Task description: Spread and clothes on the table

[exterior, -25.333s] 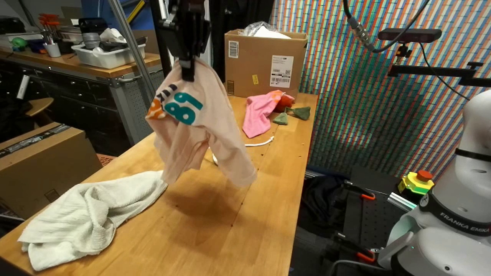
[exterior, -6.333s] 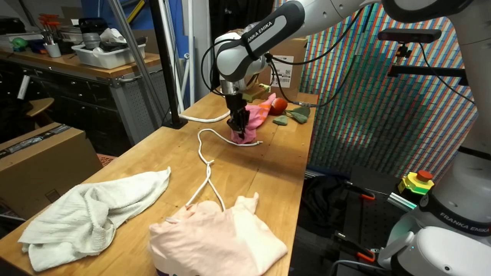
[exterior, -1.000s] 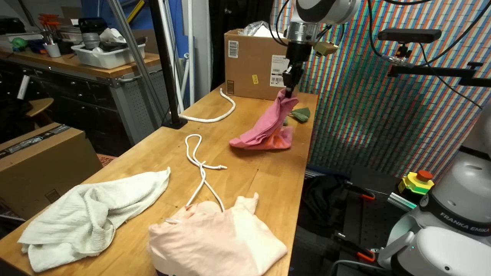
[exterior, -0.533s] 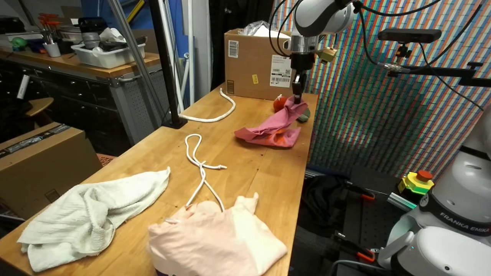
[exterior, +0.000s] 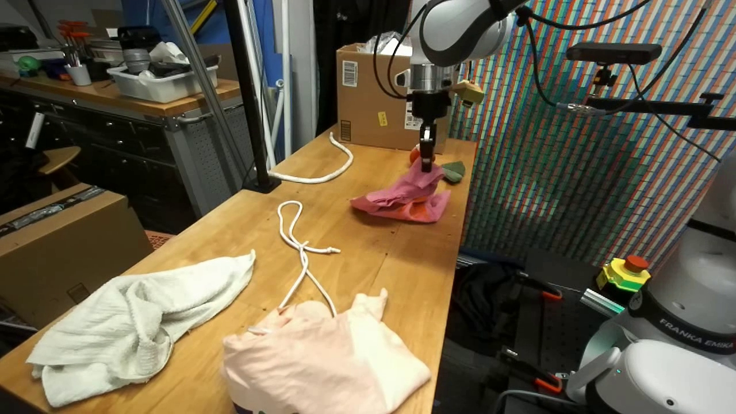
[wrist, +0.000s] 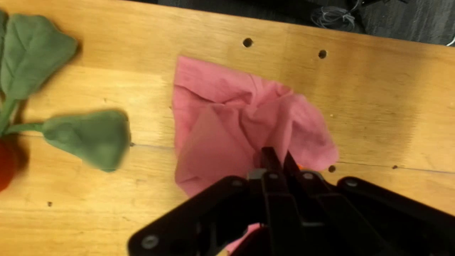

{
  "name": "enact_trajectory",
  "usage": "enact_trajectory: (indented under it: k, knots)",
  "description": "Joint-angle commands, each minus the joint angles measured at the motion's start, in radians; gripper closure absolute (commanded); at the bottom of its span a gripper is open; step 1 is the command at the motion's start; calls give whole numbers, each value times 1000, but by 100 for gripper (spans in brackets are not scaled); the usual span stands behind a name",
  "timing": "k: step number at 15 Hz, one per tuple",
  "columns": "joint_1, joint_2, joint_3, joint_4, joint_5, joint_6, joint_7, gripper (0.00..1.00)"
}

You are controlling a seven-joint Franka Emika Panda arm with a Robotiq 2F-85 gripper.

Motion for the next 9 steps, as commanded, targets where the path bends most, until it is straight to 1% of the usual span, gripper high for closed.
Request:
enact_trajectory:
  k: [1,2,4,5,6,9]
  knots:
    - [27,7,28,19,83,-34,-43,97]
    - [34,10,34,28,107,-48,-49,97]
    - [44,21,46,34,148,-37,-48,97]
    - [45,32,47,40,152,-28,-39,97]
    - [45,41,48,49,157,-44,-43,97]
    - [39,87,46,67,143,-14,-20,97]
